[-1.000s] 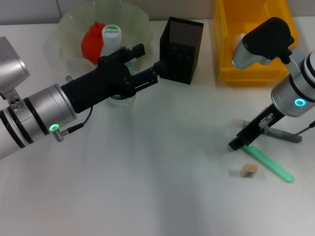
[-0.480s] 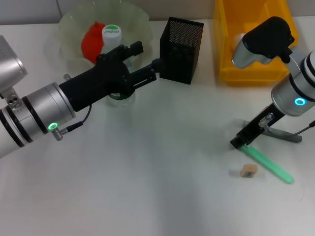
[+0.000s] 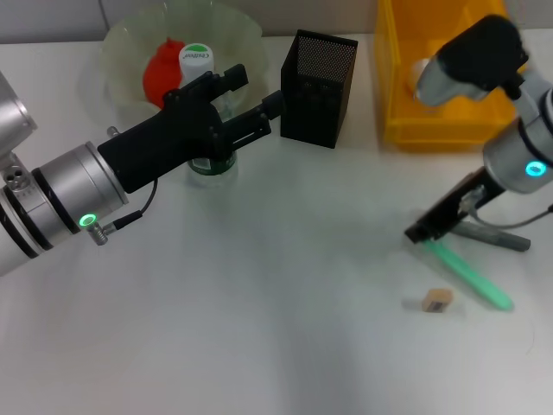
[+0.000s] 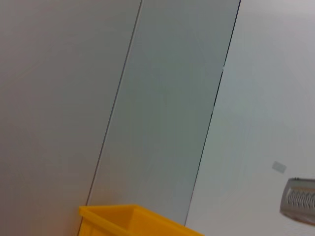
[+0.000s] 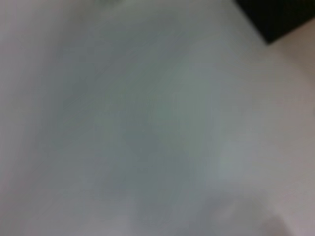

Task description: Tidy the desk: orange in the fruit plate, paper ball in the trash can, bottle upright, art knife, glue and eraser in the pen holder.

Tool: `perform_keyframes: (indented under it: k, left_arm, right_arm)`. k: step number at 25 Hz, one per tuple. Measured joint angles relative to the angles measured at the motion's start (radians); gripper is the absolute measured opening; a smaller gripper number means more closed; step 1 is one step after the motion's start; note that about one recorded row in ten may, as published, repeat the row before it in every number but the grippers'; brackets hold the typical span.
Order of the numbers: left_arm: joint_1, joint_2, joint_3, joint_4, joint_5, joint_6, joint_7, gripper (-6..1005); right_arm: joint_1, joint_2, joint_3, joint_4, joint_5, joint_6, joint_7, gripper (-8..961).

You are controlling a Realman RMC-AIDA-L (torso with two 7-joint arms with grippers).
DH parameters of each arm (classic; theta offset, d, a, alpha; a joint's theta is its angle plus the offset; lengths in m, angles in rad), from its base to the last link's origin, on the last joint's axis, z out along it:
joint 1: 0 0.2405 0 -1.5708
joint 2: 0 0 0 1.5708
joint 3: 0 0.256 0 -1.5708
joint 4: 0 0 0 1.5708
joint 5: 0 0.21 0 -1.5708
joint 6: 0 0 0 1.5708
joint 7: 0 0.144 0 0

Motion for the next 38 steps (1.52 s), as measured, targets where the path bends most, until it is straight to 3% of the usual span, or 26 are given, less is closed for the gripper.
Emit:
perform_keyframes:
  k: [4,7,14,18,24,38]
  left_arm:
    - [0.001,0.000,0.001,0.000,0.000,0.006,0.003,758]
    - [0.007,0.003,0.001,0.006,0.000,0.028,0.004,758]
    - [0.031,0.003,-0.043,0.010,-0.001,0.041,0.005,757]
    - [0.042,0.004,-0.069,0.011,-0.001,0.049,0.010,757]
    - [0.047,0.004,-0.080,0.005,-0.001,0.076,0.029,756]
    - [0.049,0.003,-0.074,0.000,0.000,0.078,0.074,755]
  right_arm:
    - [-0.061,0.002,0.051,-0.136,0.063,0.027,-0.035,183]
    - [-0.114,0.003,0.145,-0.204,0.209,0.055,-0.124,188]
    - [-0.175,-0.001,0.285,-0.175,0.494,0.188,-0.331,199]
    - [-0.173,0.000,0.286,-0.050,0.705,0.303,-0.527,205]
    - [-0.096,-0.002,0.296,0.219,1.067,0.393,-0.880,215]
    - [0.056,0.005,0.280,0.665,1.612,0.422,-1.642,237]
